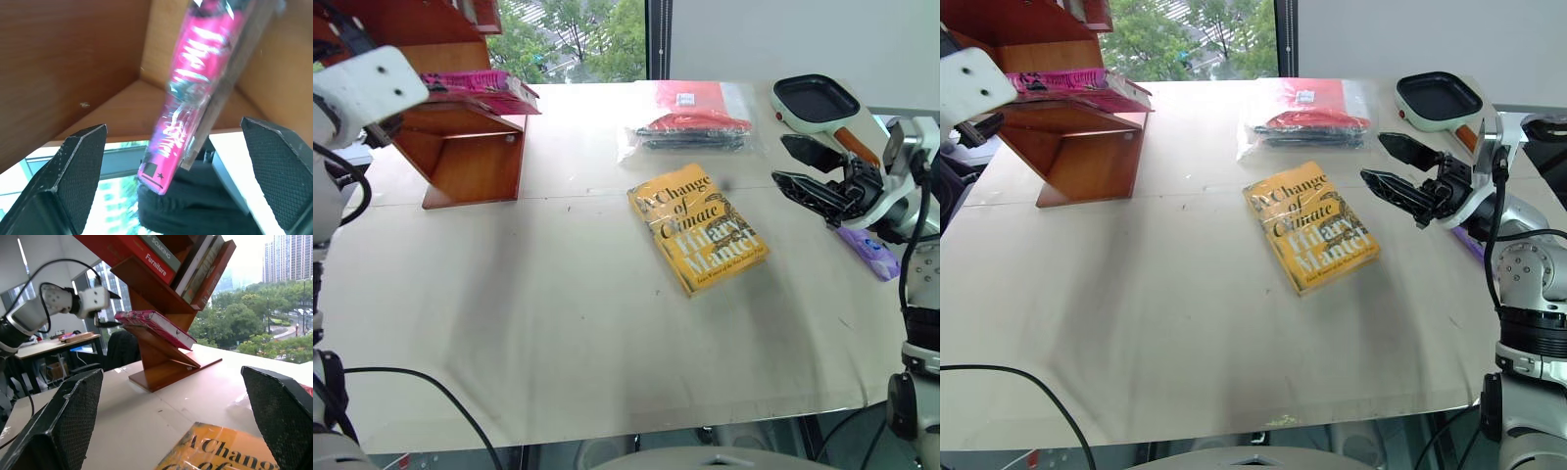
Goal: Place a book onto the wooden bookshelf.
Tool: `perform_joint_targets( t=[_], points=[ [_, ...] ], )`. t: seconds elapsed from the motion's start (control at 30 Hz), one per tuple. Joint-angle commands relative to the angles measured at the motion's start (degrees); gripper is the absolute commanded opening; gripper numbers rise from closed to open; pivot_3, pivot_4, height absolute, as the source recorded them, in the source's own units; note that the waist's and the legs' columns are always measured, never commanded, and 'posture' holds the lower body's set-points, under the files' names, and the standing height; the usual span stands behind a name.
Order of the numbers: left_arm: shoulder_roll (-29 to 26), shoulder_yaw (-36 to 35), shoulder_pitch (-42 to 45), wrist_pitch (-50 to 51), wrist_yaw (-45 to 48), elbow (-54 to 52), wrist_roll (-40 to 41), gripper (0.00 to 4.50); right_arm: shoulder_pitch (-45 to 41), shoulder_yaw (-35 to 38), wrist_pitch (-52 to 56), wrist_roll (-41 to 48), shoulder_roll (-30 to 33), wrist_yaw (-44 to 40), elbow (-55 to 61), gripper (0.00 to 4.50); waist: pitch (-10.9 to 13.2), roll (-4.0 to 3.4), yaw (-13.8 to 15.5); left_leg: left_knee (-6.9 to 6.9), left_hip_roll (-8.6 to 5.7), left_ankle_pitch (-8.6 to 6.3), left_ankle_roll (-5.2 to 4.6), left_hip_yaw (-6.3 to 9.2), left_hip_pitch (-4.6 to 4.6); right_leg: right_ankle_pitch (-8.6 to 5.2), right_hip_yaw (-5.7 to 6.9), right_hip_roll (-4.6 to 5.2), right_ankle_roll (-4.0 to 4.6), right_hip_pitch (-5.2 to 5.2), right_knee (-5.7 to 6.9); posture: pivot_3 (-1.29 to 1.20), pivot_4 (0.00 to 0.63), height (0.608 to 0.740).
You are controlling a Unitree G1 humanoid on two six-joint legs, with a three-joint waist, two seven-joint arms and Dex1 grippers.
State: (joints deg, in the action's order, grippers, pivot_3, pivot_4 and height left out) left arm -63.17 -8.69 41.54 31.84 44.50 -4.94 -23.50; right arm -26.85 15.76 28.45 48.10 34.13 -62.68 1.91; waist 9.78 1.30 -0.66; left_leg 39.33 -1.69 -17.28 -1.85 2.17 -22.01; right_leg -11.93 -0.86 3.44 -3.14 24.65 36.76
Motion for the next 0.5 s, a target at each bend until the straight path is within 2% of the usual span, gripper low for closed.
perform_joint_targets(
  t=[0.03,0.07,0.1,0.17,0.23,0.3,0.4,0.5],
  points=[
    [5.35,-6.84,1.11,2.58,-3.85,-9.17,5.53,4.47,2.79,1.54,-1.9,-0.78,0.66,-0.2,2.51,4.5,-0.01,0.1,0.33,0.02,-0.01,0.0,0.0,0.0,0.0,0.0,0.0,0.03,0.0,-0.01,0.0,0.0,0.15,0.74],
    [7.28,-7.94,0.39,1.37,-4.4,-11.25,7.33,4.47,3.78,1.91,-1.85,-0.64,0.28,0.55,2.9,4.5,-0.01,0.11,0.26,0.07,-0.01,0.0,0.0,-0.01,-0.01,0.01,-0.02,0.04,-0.01,0.0,0.01,0.0,0.15,0.74],
    [13.15,-10.64,-0.23,3.59,-4.72,-14.62,12.72,4.47,5.61,1.53,-3.28,-2.25,0.33,0.26,2.91,4.5,-0.04,0.07,0.2,0.07,-0.02,0.0,0.0,-0.03,0.0,0.01,-0.04,0.05,-0.01,0.0,0.03,0.0,0.15,0.74],
    [23.4,-12.96,-11.84,9.32,-0.04,-22.8,23.79,4.47,10.25,-1.41,-13.38,-13.21,0.84,1.49,-1.3,4.5,-0.76,-0.25,0.18,0.05,-0.03,0.0,0.01,-0.08,0.08,0.01,-0.09,0.12,-0.01,-0.02,0.02,0.0,0.15,0.74],
    [29.08,-12.61,-23.48,8.01,1.39,-27.05,27.73,4.47,13.24,-4.07,-23.06,-22.97,1.59,3.47,-7.12,4.5,-1.07,-0.41,-0.02,-0.01,-0.04,-0.05,-0.04,-0.3,0.27,0.0,-0.15,0.23,-0.02,-0.11,0.04,0.0,0.15,0.74],
    [32.25,-11.63,-30.73,5.12,0.15,-28.51,28.95,4.47,14.56,-4.83,-28.41,-27.66,1.39,5.69,-11.53,4.5,-1.04,-0.27,-0.64,-0.08,0.0,-0.05,-0.04,-0.4,0.15,0.04,-0.27,0.14,-0.05,0.04,0.01,0.0,0.15,0.74],
    [36.87,-7.84,-41.49,5.74,-0.25,-30.21,32.55,4.47,18.24,-4.26,-30.83,-28.42,0.7,6.2,-13.28,4.5,-0.95,-0.11,-0.32,-0.05,0.05,-0.04,-0.02,-0.4,0.25,0.05,-0.34,0.23,-0.02,0.05,0.01,0.0,0.15,0.74],
    [37.41,-4.73,-48.44,3.6,-0.05,-30.26,33.43,4.47,20.9,-4.35,-32.61,-29.02,0.68,6.01,-13.19,4.5,-0.96,-0.2,-0.02,-0.08,0.08,-0.1,-0.12,-0.38,0.65,0.11,-0.32,0.27,0.07,-0.35,-0.01,0.0,0.15,0.74]
  ],
)
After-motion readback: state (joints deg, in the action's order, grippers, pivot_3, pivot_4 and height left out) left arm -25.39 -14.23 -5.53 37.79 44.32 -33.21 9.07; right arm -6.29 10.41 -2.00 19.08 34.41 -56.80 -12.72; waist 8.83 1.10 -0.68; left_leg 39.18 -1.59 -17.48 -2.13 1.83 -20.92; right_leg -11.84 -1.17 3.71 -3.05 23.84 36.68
